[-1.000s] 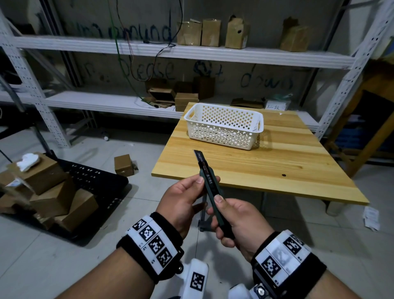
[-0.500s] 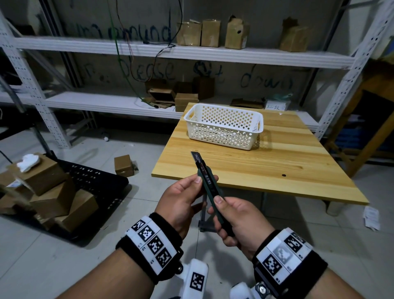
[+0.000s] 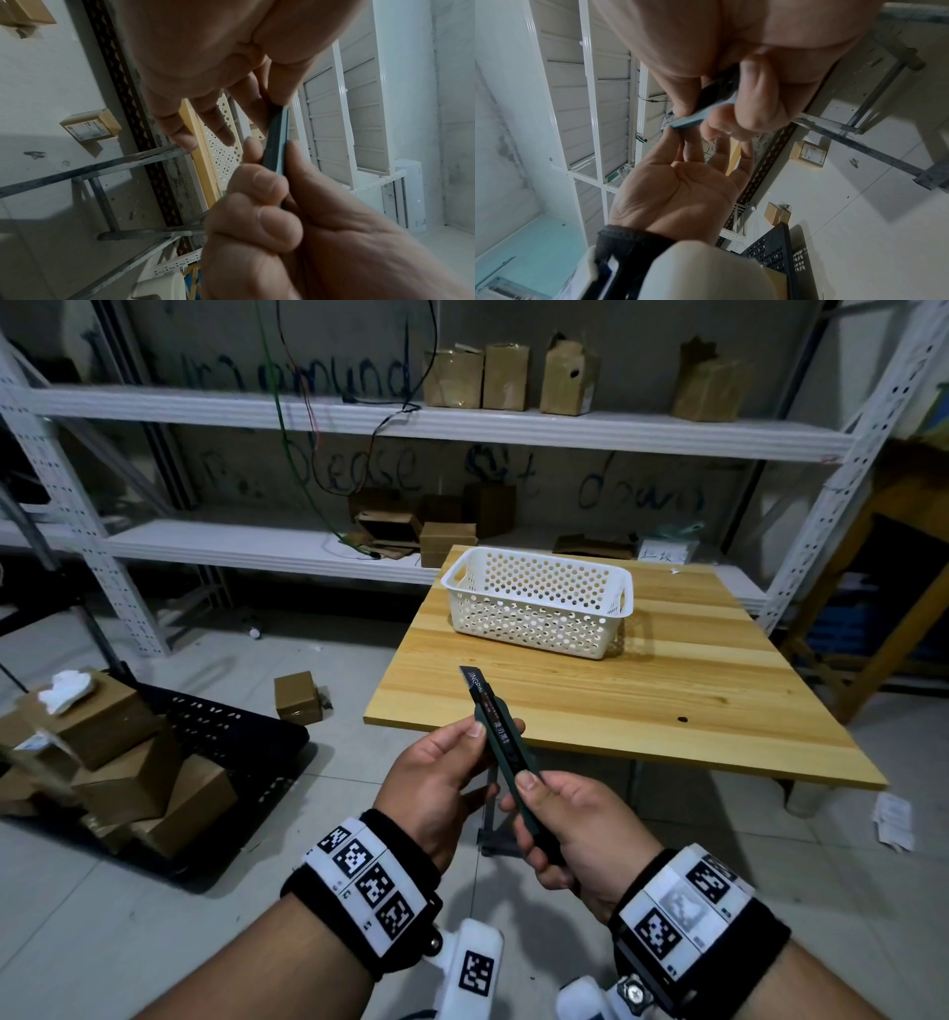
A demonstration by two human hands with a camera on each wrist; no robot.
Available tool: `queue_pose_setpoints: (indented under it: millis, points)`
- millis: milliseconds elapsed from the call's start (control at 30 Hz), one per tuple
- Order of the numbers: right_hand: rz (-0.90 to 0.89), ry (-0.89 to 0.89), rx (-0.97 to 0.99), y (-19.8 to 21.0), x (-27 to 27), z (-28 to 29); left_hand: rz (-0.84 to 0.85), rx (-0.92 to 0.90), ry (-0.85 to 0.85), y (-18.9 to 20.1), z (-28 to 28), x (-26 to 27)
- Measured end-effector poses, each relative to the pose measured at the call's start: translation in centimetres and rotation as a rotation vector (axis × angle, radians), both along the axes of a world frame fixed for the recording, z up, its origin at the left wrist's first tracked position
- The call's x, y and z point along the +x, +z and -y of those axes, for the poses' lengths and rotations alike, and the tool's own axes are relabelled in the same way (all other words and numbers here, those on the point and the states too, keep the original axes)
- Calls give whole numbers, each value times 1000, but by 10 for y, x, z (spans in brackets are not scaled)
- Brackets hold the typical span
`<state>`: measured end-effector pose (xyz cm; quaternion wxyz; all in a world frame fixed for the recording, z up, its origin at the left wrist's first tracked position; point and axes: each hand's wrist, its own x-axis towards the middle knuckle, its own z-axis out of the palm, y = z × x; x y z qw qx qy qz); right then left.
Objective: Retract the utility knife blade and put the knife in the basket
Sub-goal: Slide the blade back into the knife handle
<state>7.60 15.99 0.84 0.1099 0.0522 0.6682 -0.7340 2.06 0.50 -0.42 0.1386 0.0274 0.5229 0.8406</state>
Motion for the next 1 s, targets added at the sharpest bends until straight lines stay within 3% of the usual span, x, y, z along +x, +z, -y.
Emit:
queue_pose_setpoints:
  millis: [1000]
  points:
    - [4, 12, -23, -1, 1, 3, 3, 44, -21, 2, 0, 1]
